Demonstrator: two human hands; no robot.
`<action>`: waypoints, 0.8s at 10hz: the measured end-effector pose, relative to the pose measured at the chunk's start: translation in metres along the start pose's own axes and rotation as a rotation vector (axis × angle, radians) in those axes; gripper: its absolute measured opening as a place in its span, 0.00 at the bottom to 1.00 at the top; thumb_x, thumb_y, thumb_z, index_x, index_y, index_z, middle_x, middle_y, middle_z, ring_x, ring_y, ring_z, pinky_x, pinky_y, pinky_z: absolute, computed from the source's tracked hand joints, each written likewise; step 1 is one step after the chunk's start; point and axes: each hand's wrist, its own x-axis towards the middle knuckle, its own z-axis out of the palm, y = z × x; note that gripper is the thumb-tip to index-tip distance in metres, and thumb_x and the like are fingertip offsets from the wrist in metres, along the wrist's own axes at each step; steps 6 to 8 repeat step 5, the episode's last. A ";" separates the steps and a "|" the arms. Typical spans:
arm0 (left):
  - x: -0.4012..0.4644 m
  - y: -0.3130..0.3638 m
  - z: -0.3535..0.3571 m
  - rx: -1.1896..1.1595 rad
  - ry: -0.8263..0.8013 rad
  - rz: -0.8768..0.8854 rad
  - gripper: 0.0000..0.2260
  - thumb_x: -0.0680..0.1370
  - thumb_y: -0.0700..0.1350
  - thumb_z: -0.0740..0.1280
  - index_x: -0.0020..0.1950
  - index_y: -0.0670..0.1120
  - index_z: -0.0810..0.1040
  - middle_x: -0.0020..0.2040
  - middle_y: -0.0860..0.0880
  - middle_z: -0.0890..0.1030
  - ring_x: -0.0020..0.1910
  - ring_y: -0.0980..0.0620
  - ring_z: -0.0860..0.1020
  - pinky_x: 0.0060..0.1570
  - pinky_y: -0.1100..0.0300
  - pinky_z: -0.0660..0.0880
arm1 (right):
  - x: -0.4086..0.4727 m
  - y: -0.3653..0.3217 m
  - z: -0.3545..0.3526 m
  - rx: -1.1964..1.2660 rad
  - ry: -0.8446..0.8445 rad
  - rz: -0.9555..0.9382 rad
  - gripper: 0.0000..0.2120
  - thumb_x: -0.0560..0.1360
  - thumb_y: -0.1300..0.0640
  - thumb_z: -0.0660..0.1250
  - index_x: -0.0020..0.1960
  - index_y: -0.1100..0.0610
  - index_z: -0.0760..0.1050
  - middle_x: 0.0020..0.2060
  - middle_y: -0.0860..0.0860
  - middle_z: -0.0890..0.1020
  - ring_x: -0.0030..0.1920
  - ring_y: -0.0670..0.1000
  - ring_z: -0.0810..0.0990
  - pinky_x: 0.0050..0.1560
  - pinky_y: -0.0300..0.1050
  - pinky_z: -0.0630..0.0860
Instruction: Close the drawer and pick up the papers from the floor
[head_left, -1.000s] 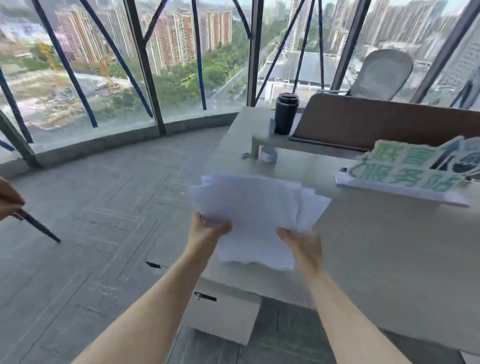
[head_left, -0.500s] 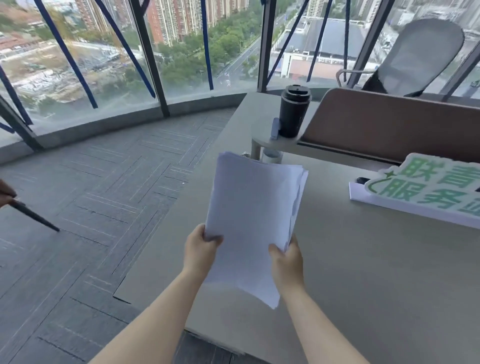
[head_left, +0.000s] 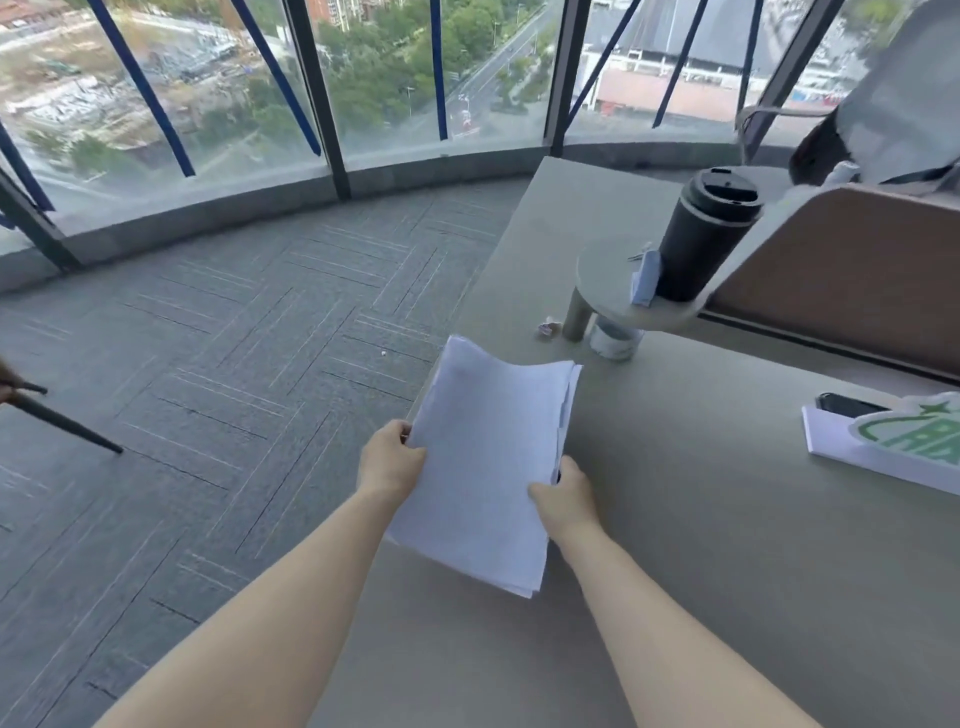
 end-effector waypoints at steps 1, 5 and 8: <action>0.021 -0.009 0.004 0.081 -0.034 -0.025 0.06 0.73 0.38 0.65 0.48 0.48 0.76 0.46 0.47 0.80 0.45 0.45 0.77 0.45 0.56 0.71 | 0.015 0.001 0.010 -0.043 0.029 0.040 0.14 0.67 0.64 0.62 0.52 0.62 0.73 0.49 0.59 0.82 0.47 0.60 0.81 0.48 0.52 0.79; 0.008 -0.017 0.028 0.384 0.165 0.121 0.21 0.77 0.42 0.65 0.70 0.45 0.71 0.65 0.42 0.73 0.63 0.40 0.72 0.61 0.47 0.71 | 0.007 0.014 -0.004 -0.300 0.175 0.128 0.31 0.73 0.43 0.60 0.74 0.47 0.56 0.53 0.53 0.81 0.49 0.59 0.81 0.46 0.49 0.76; 0.008 -0.017 0.028 0.384 0.165 0.121 0.21 0.77 0.42 0.65 0.70 0.45 0.71 0.65 0.42 0.73 0.63 0.40 0.72 0.61 0.47 0.71 | 0.007 0.014 -0.004 -0.300 0.175 0.128 0.31 0.73 0.43 0.60 0.74 0.47 0.56 0.53 0.53 0.81 0.49 0.59 0.81 0.46 0.49 0.76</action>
